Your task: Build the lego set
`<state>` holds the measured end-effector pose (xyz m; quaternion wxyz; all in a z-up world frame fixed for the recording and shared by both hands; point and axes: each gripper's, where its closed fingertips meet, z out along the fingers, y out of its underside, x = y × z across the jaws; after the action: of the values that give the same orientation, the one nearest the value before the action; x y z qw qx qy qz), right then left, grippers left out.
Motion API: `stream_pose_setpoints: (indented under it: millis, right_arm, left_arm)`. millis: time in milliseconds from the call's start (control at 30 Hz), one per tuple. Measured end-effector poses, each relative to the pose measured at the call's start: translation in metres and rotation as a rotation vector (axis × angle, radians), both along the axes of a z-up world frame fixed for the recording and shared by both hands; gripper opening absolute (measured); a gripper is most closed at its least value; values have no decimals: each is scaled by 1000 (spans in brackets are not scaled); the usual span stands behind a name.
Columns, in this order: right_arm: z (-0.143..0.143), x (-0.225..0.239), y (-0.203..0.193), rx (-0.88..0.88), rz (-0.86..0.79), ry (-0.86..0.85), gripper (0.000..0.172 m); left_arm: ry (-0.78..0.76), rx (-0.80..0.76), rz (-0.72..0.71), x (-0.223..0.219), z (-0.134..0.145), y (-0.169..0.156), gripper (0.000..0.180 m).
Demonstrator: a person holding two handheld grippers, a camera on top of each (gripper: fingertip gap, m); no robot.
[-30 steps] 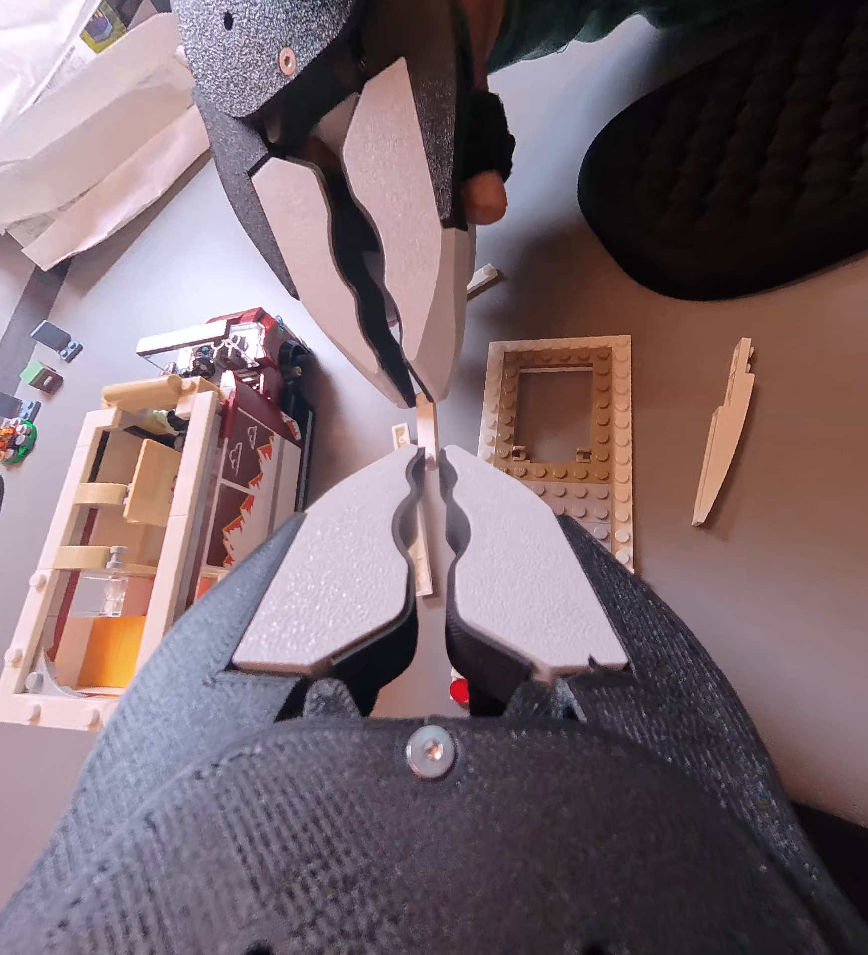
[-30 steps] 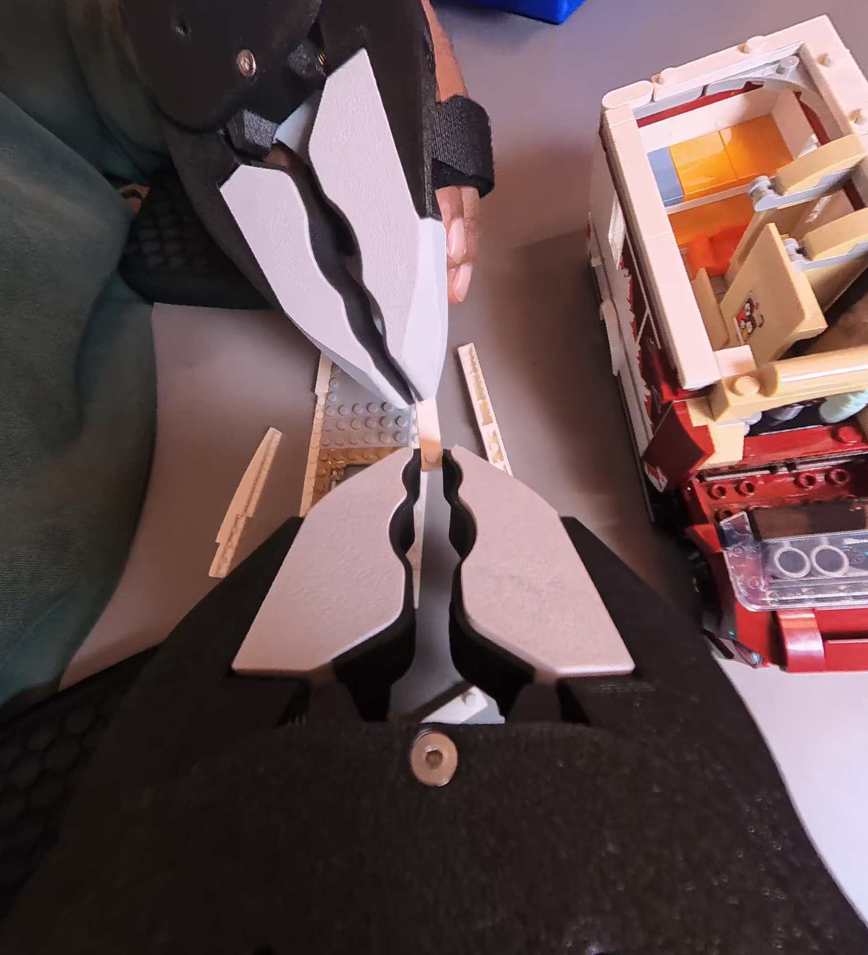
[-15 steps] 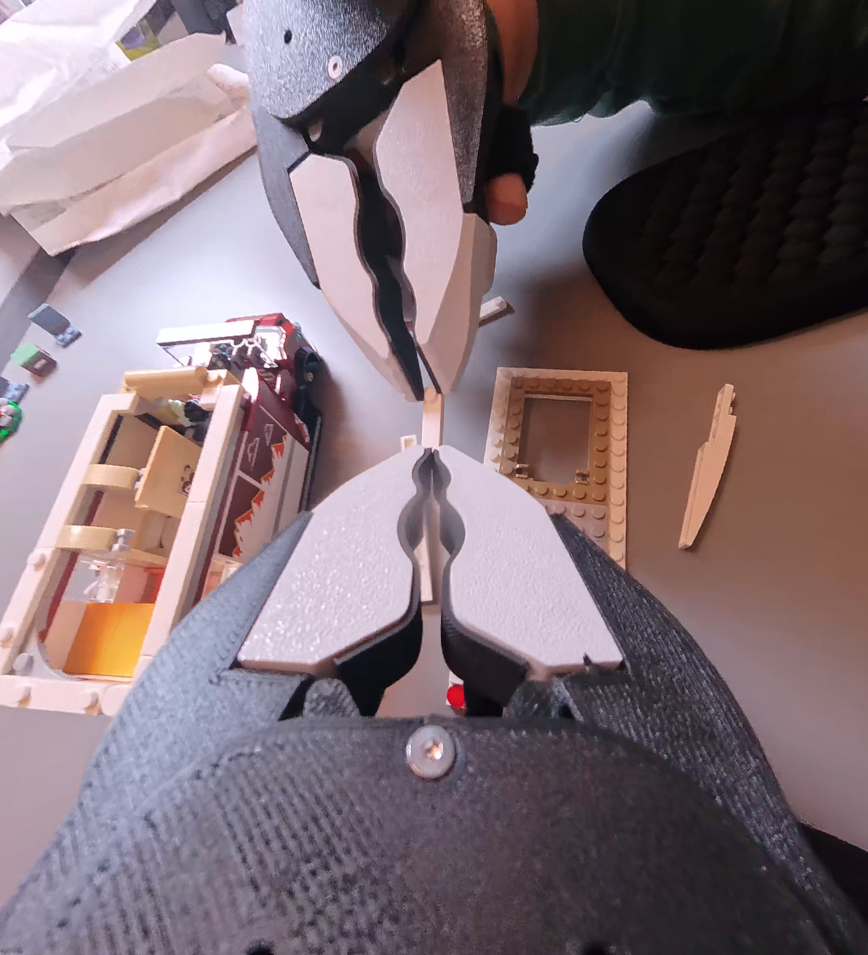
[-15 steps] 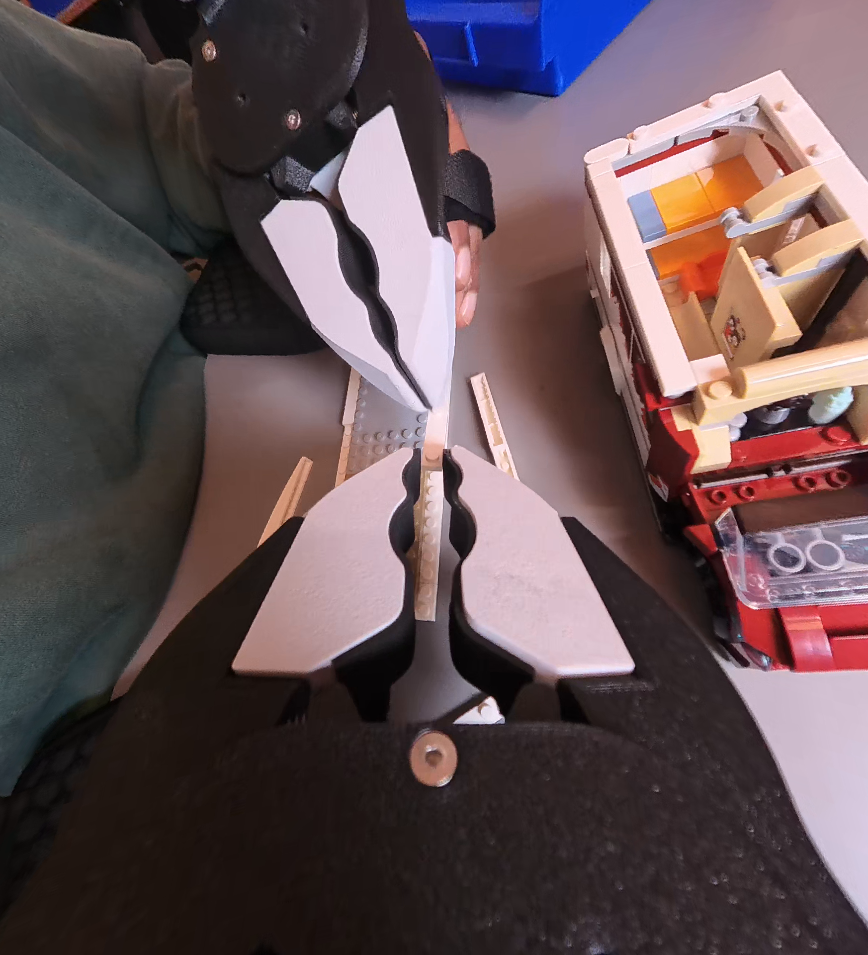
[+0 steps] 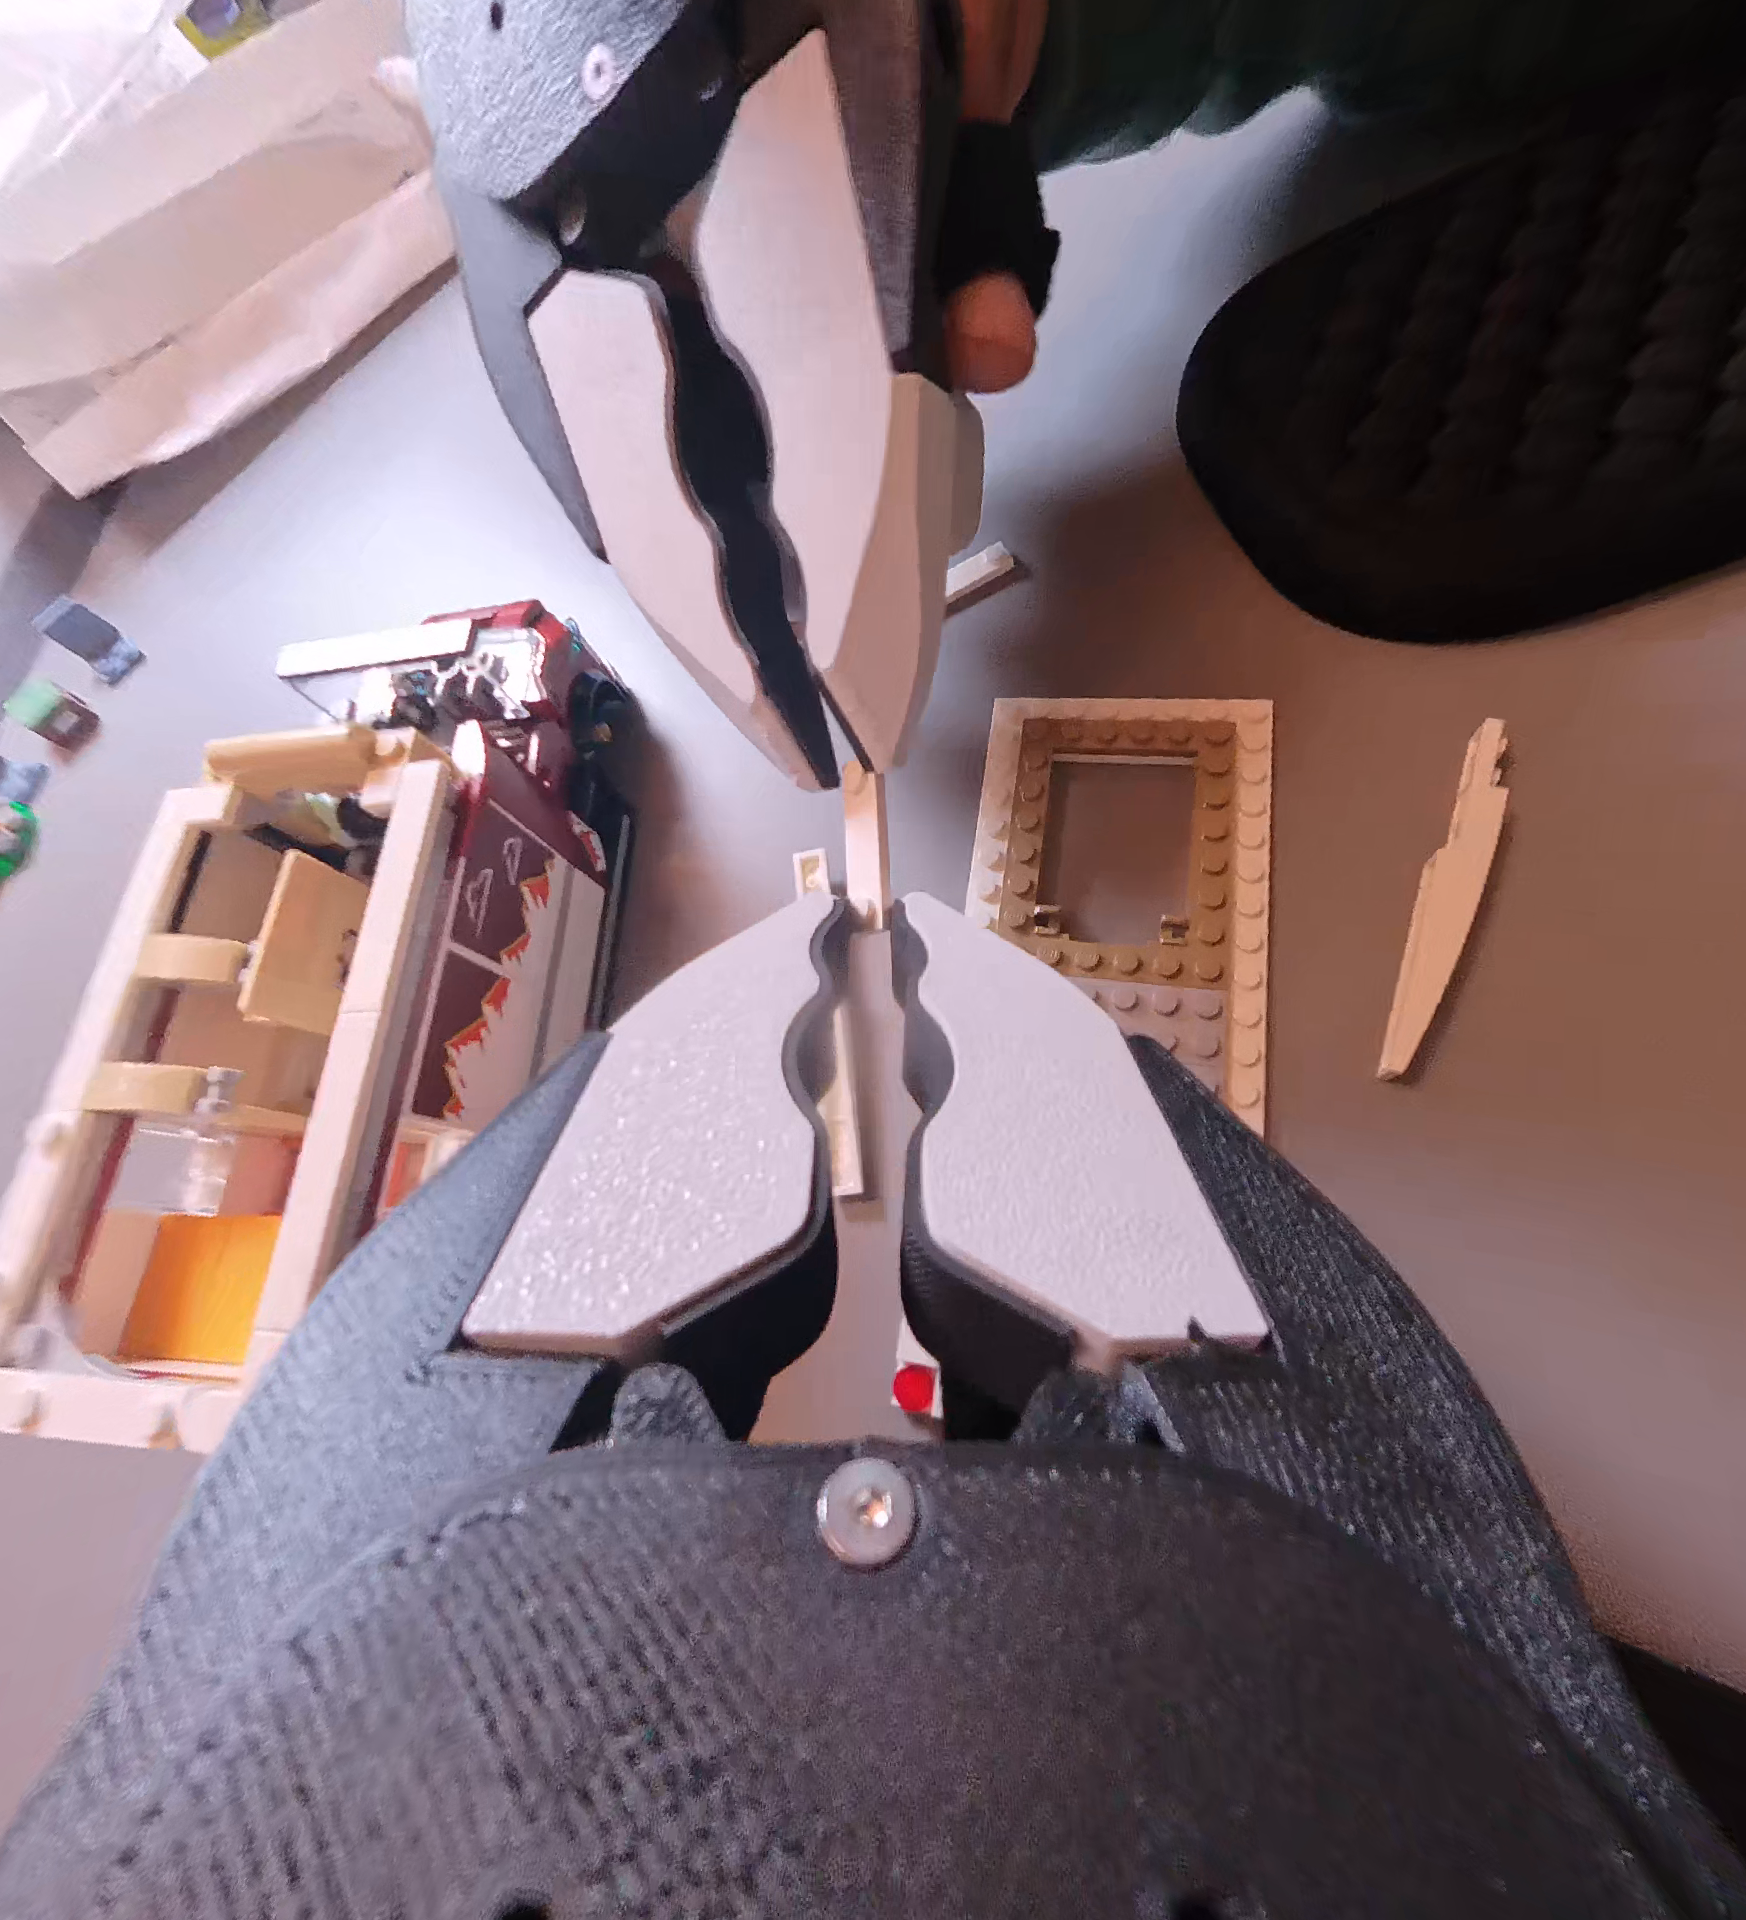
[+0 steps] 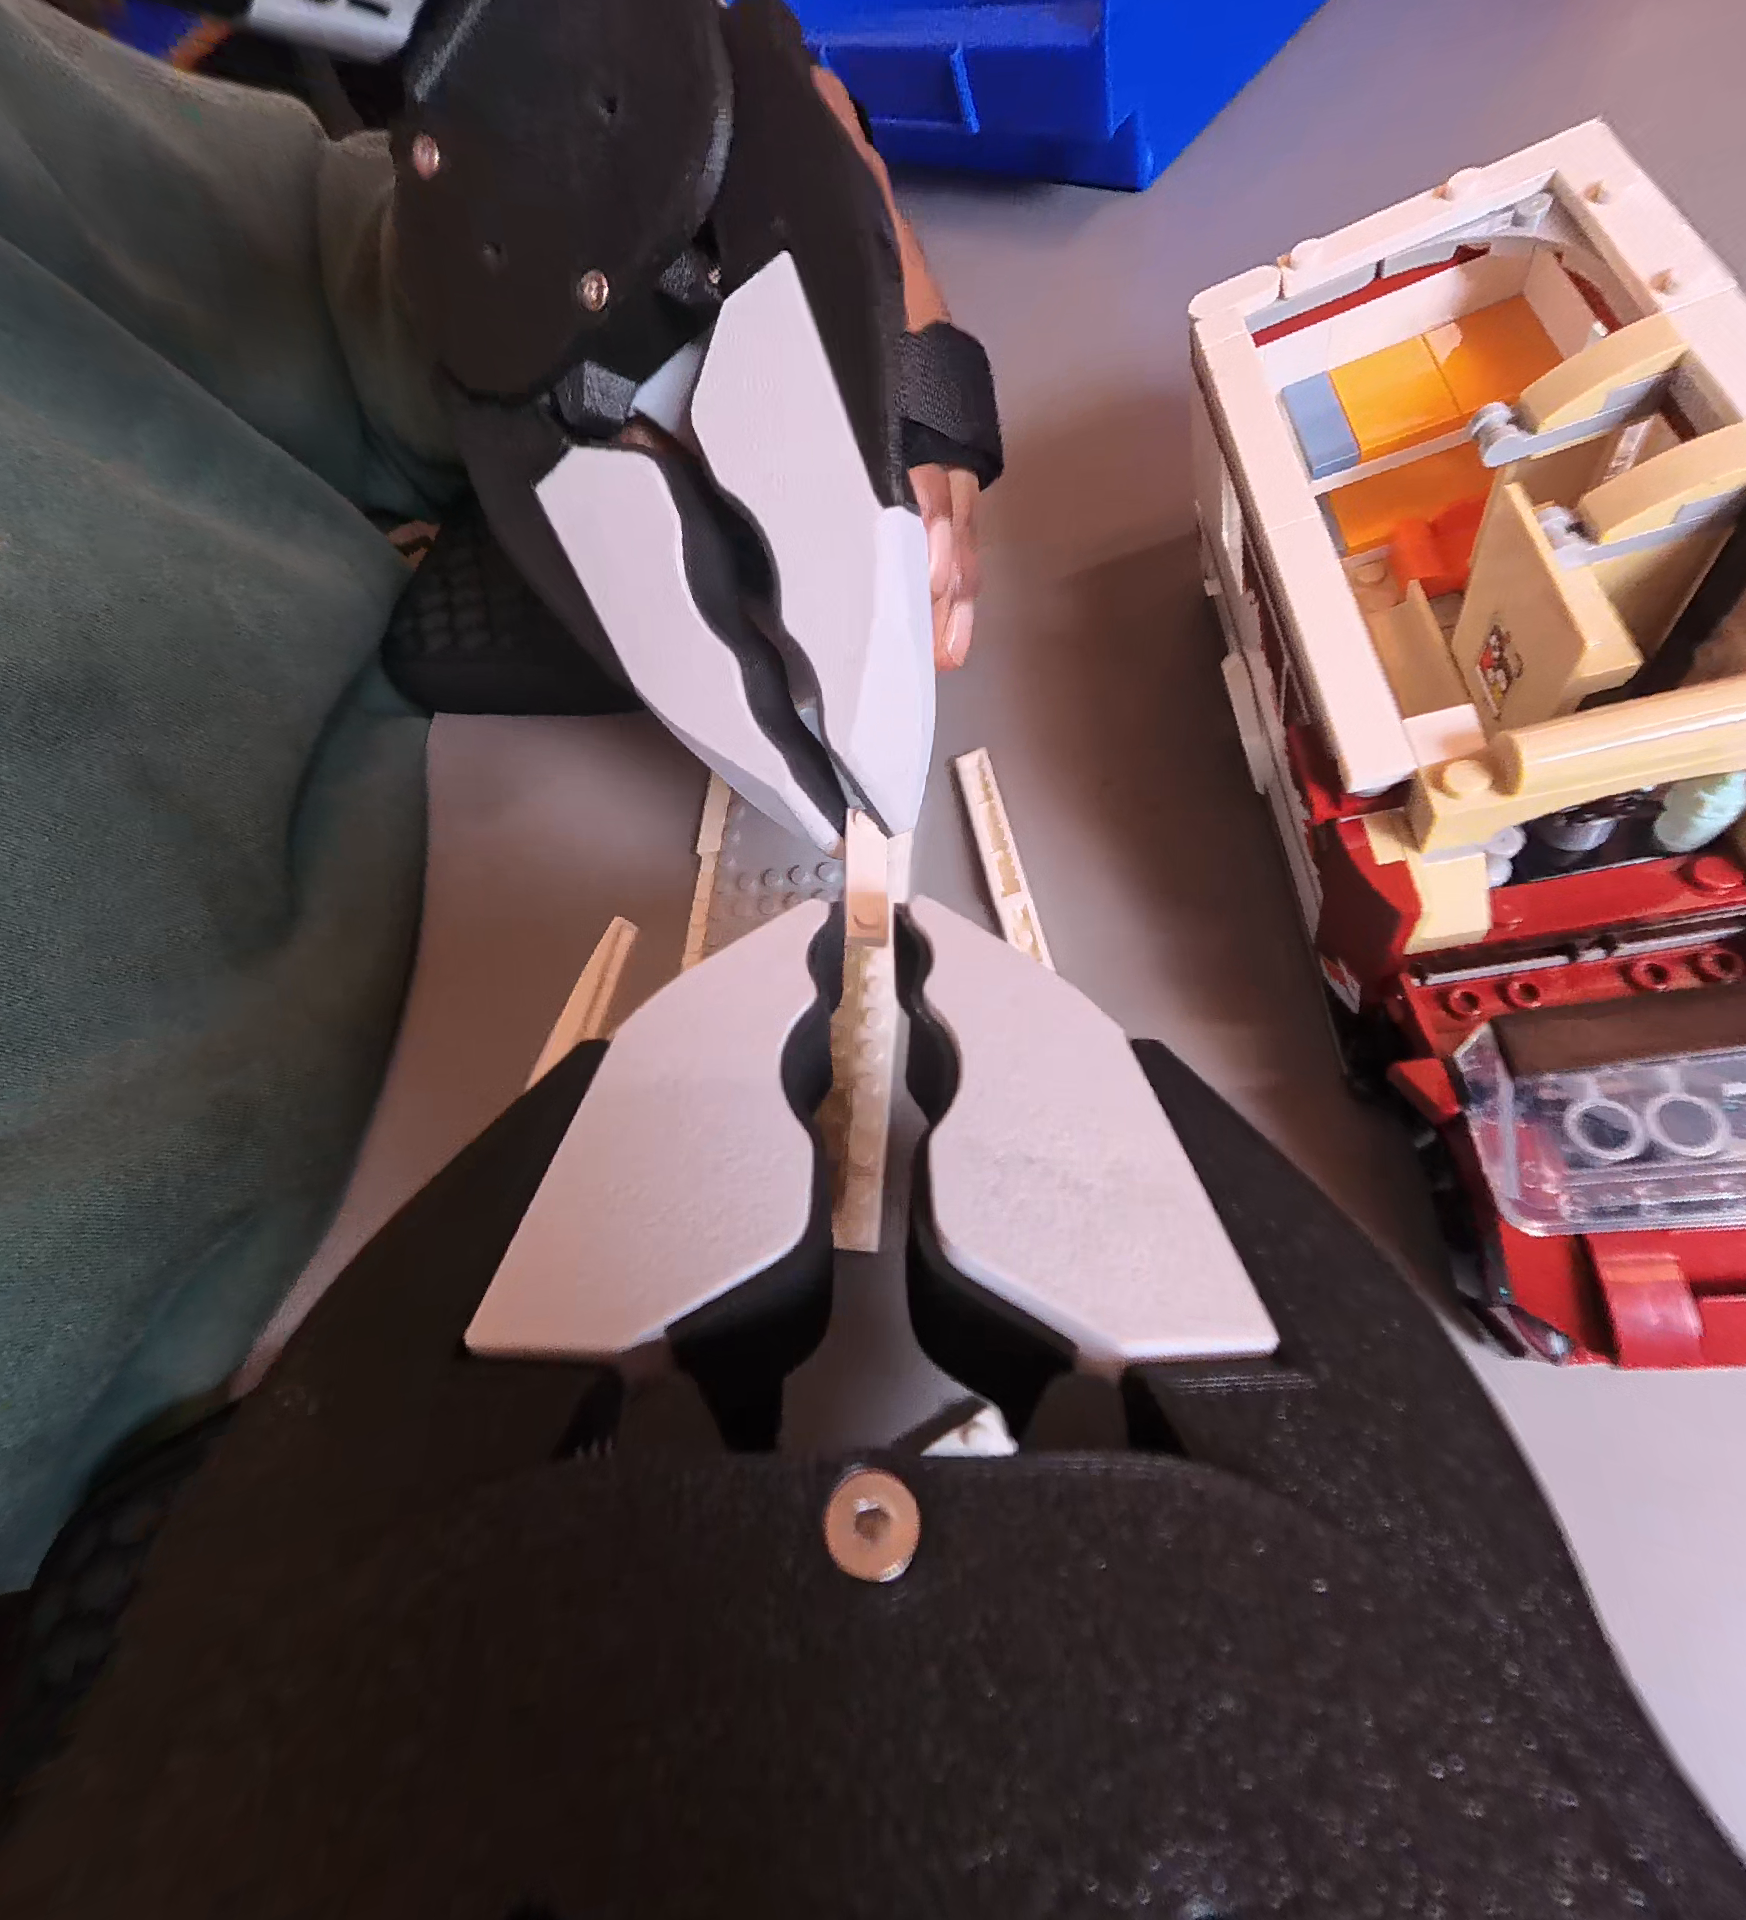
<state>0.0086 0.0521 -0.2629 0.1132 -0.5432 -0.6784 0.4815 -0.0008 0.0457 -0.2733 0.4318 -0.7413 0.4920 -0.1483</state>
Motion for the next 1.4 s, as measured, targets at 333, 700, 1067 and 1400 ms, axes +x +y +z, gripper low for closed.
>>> stream_pose_setpoints:
  millis: [333,700,1067,1400]
  right_arm:
    - [26,-7,-1,812,105,413,23]
    - [18,-11,-8,986,153,414,7]
    - [9,-4,0,73,-11,114,7]
    - [1,-4,-4,-7,-3,64,7]
  left_arm:
    - [-657,-704,21,-2,20,-9,7]
    - [-839,-865,-32,1,33,-14,7]
    - [-209,30,45,-4,30,8,24]
    - [-119,49,26,-1,17,6,8]
